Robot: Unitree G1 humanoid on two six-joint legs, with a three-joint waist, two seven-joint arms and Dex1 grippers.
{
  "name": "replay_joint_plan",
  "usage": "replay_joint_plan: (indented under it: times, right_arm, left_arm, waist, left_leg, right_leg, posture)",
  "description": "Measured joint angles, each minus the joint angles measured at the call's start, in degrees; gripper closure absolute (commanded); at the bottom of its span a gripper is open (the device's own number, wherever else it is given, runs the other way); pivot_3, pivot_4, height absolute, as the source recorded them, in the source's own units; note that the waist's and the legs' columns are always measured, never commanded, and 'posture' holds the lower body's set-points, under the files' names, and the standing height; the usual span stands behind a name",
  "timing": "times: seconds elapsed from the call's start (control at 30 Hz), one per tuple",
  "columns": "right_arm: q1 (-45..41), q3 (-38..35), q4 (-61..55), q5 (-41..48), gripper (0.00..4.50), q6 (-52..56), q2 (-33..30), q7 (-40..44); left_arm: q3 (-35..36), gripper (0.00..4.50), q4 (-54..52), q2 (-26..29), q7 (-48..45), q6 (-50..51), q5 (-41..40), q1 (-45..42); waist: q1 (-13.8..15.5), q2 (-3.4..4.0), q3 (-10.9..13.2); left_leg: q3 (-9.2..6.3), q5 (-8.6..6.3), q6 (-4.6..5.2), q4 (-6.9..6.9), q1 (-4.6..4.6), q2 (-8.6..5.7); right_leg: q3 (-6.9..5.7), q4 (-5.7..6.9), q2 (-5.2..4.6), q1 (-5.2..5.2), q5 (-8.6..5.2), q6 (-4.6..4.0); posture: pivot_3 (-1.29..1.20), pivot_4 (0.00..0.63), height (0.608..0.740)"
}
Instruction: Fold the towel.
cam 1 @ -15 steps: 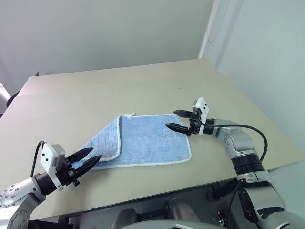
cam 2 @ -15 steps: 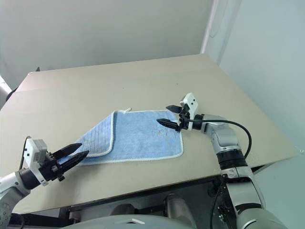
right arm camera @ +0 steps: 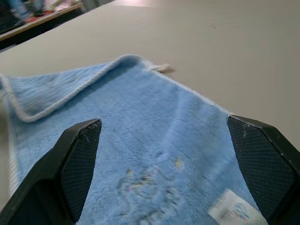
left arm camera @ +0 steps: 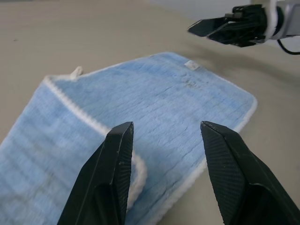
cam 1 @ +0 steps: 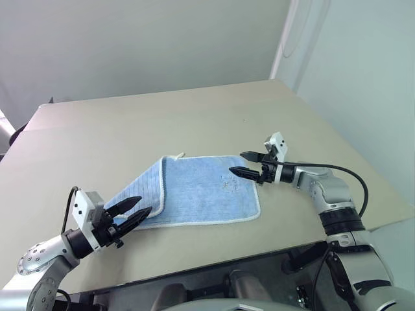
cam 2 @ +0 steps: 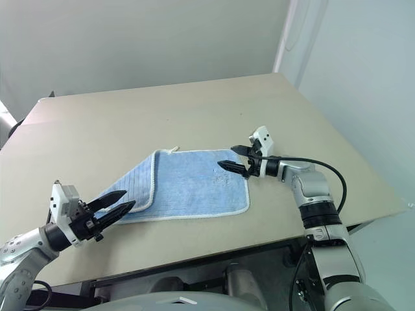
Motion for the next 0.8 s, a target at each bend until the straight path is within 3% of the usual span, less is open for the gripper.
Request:
replay_joint_plan:
  times: [0.23, 0.6, 0.8]
  right_arm:
    - [-5.16, -0.87, 10.37, -2.68, 0.03, -1.58, 3.11, -5.87]
    - [-20.96, 0.11, 44.24, -12.15, 0.03, -15.71, 10.83, -16.97]
    - [-21.50, 1.59, 48.83, -17.51, 0.03, -20.48, 11.09, -17.70]
  left_arm:
    - [0.30, 2.10, 0.58, 1.16, -0.46, 0.83, -0.03, -0.28]
    - [0.74, 2.10, 0.47, 1.45, 0.16, 1.51, -0.16, 0.03]
    - [1.83, 2.10, -0.63, 1.16, 1.44, 1.46, -0.13, 2.01]
  waist:
    - [-0.12, 0.02, 0.01]
    - [-1.43, 0.03, 0.01]
    - [-1.44, 0.03, 0.00]
  left_leg:
    - [-0.01, 0.00, 0.00, -0.01, 0.03, 0.02]
    - [-0.02, -0.01, 0.00, -0.03, -0.06, 0.01]
    - [-0.03, -0.01, 0.01, -0.04, -0.03, 0.02]
  right_leg:
    - [0.01, 0.02, 0.03, 0.00, 0.00, 0.00]
    - [0.06, -0.02, -0.12, -0.05, 0.17, -0.11]
    - [0.08, 0.02, -0.10, -0.01, 0.06, 0.00]
  posture:
    - [0.00, 0.000, 0.740]
    - [0.00, 0.000, 0.740]
    - [0.00, 0.000, 0.740]
